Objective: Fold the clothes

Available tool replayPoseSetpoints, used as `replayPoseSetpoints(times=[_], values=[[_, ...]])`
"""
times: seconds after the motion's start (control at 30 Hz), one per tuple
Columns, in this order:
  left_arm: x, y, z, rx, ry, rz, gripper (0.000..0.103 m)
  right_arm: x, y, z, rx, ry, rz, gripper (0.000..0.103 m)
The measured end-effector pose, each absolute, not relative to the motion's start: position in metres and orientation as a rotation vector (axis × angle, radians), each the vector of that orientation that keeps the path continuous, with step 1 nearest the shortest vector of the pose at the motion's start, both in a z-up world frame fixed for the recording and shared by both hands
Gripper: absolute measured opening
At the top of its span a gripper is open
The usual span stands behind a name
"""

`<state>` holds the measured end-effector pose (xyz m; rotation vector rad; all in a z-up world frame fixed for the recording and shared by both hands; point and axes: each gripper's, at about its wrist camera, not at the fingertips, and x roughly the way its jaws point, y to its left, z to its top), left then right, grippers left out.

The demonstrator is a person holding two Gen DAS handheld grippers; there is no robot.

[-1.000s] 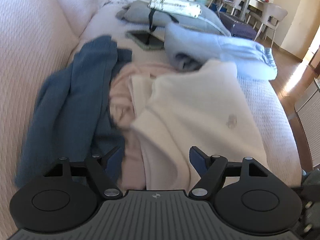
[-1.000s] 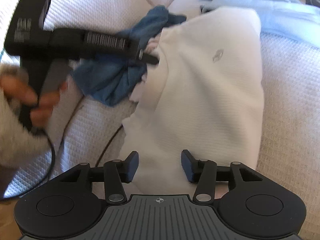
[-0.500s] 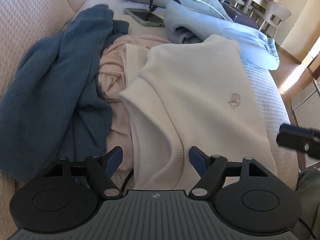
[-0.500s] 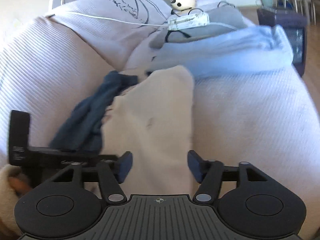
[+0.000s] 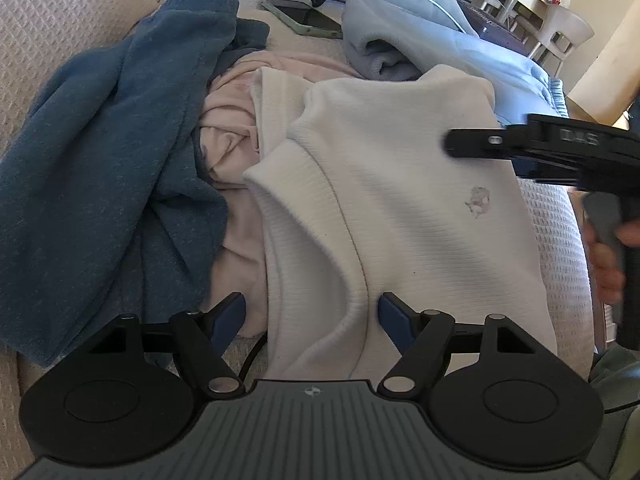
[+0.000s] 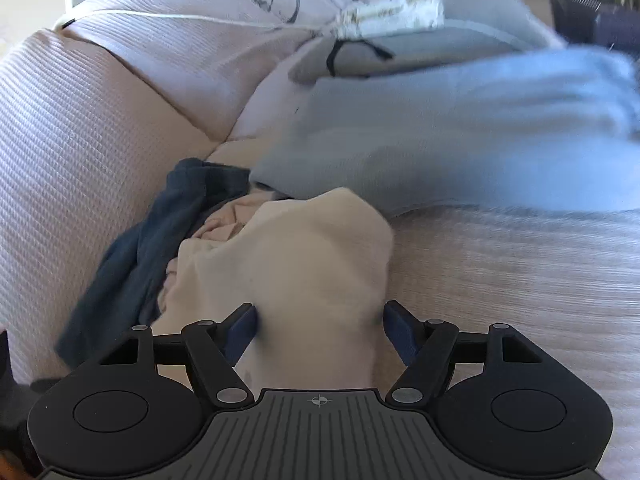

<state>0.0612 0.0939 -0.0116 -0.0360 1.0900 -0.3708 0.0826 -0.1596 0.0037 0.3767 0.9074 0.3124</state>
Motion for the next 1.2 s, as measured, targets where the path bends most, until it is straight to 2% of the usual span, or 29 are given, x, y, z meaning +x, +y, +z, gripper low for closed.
replayPoseSetpoints(times=[0.1, 0.17, 0.23, 0.33, 0.5, 0.67, 0.83, 1.0, 1.1, 1.17, 1.2], values=[[0.061, 0.092, -0.012, -0.026, 1.091, -0.366, 0.071, 0.087, -0.156, -0.003, 0.387, 0.914, 0.315, 0.073], [0.062, 0.09, -0.012, -0.018, 1.092, -0.365, 0.071, 0.088, -0.154, -0.006, 0.387, 0.912, 0.312, 0.061], [0.062, 0.089, -0.01, -0.014, 1.09, -0.367, 0.071, 0.085, -0.152, -0.002, 0.369, 0.901, 0.312, 0.041], [0.058, 0.084, -0.004, -0.001, 1.071, -0.38, 0.071, 0.073, -0.154, 0.013, 0.324, 0.868, 0.284, 0.033], [0.051, 0.073, 0.011, 0.014, 1.025, -0.425, 0.071, 0.032, -0.189, 0.039, 0.319, 0.778, 0.141, 0.032], [0.044, 0.056, 0.02, 0.016, 1.007, -0.493, 0.072, -0.032, -0.264, 0.051, 0.404, 0.739, -0.134, 0.032], [0.036, 0.041, 0.021, -0.058, 1.052, -0.601, 0.076, -0.103, -0.331, 0.016, 0.598, 0.82, -0.333, 0.034], [0.022, 0.028, 0.021, -0.031, 1.077, -0.647, 0.083, -0.132, -0.355, -0.018, 0.777, 0.844, -0.356, 0.04], [0.016, 0.027, 0.016, -0.042, 1.118, -0.655, 0.086, -0.127, -0.356, -0.019, 0.755, 0.864, -0.347, 0.041], [0.015, 0.024, 0.009, -0.054, 1.159, -0.664, 0.088, -0.125, -0.354, -0.018, 0.73, 0.874, -0.342, 0.045], [0.015, 0.023, 0.006, -0.059, 1.18, -0.669, 0.088, -0.123, -0.354, -0.018, 0.719, 0.879, -0.343, 0.052]])
